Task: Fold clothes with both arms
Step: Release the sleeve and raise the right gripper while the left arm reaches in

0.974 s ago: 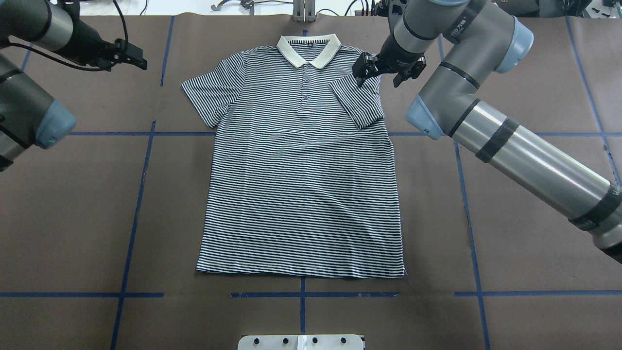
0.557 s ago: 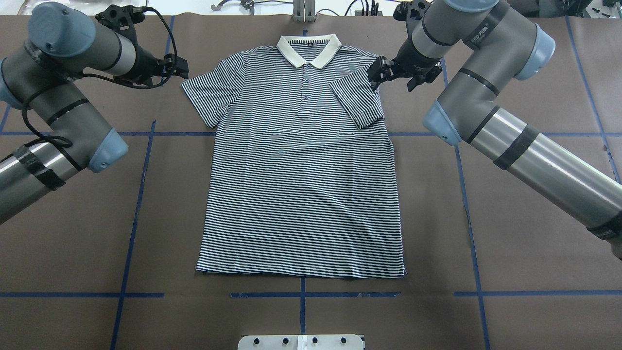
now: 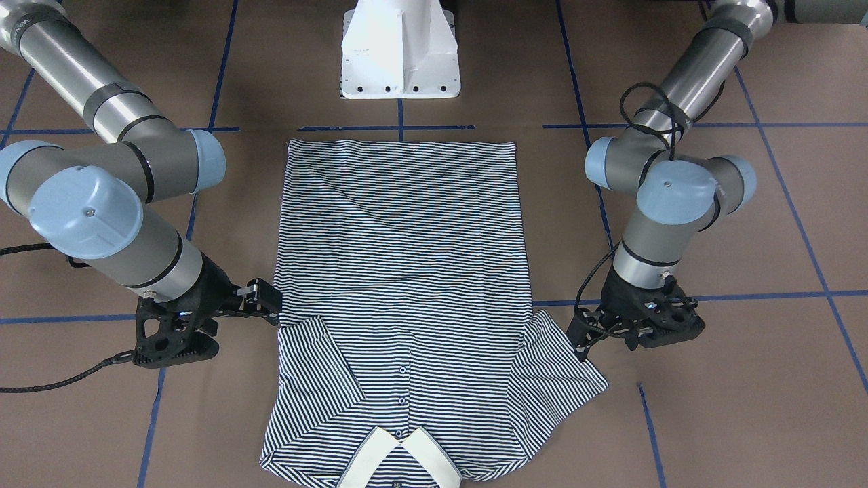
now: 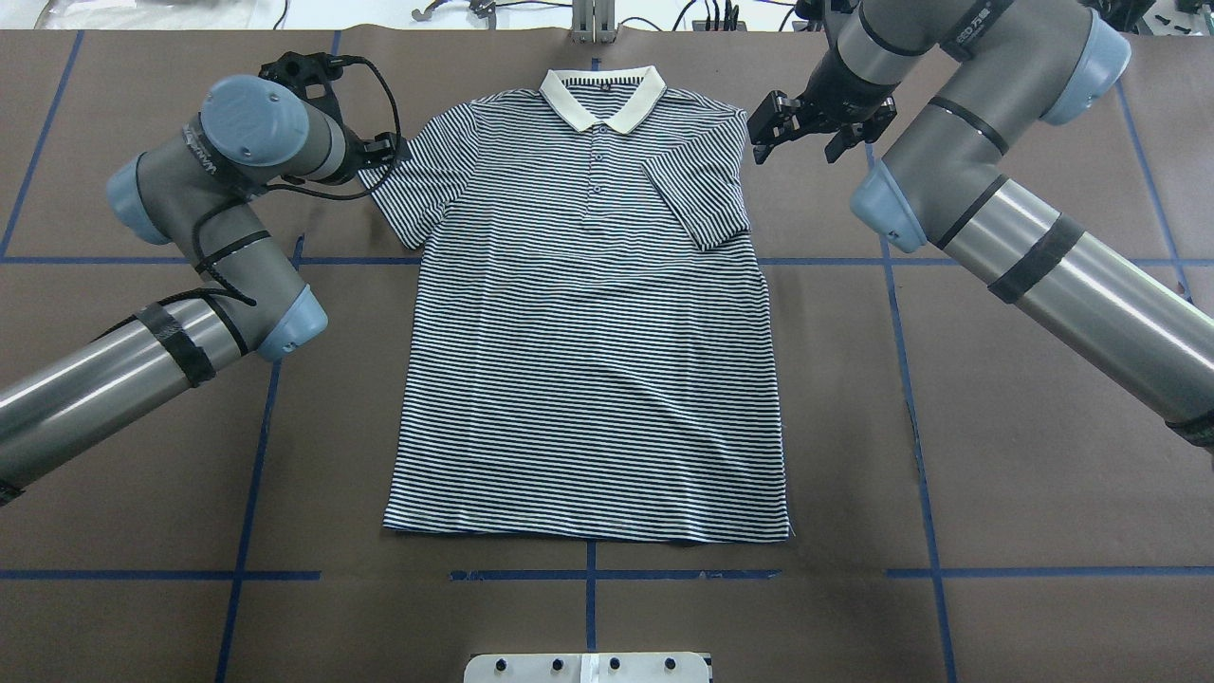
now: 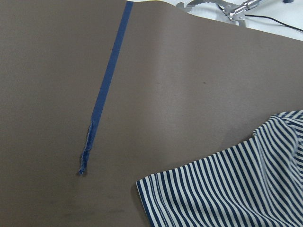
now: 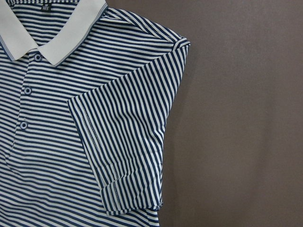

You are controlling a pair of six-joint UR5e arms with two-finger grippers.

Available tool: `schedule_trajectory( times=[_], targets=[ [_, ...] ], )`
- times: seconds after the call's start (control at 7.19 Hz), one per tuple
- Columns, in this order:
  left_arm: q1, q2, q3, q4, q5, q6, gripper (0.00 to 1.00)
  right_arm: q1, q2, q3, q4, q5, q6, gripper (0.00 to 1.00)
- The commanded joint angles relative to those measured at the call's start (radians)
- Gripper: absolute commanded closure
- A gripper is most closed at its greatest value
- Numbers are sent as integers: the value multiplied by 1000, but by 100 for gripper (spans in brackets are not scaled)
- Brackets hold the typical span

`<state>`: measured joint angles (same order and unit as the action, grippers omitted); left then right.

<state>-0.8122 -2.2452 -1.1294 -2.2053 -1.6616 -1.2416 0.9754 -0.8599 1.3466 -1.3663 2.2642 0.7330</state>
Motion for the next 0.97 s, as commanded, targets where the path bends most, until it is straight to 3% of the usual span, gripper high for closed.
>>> schedule_trajectory(
  times=[0.0, 0.28, 0.7, 0.83],
  targets=[
    [10, -42, 101, -58, 26, -2, 2, 9, 13, 6, -45, 12, -41, 0],
    [8, -40, 109, -66, 28, 5, 3, 9, 13, 6, -43, 11, -40, 0],
    [2, -40, 118, -65, 66, 42, 13, 0, 13, 5, -42, 9, -32, 0],
    [1, -42, 120, -66, 71, 51, 21, 0, 13, 5, -42, 9, -30, 0]
  ],
)
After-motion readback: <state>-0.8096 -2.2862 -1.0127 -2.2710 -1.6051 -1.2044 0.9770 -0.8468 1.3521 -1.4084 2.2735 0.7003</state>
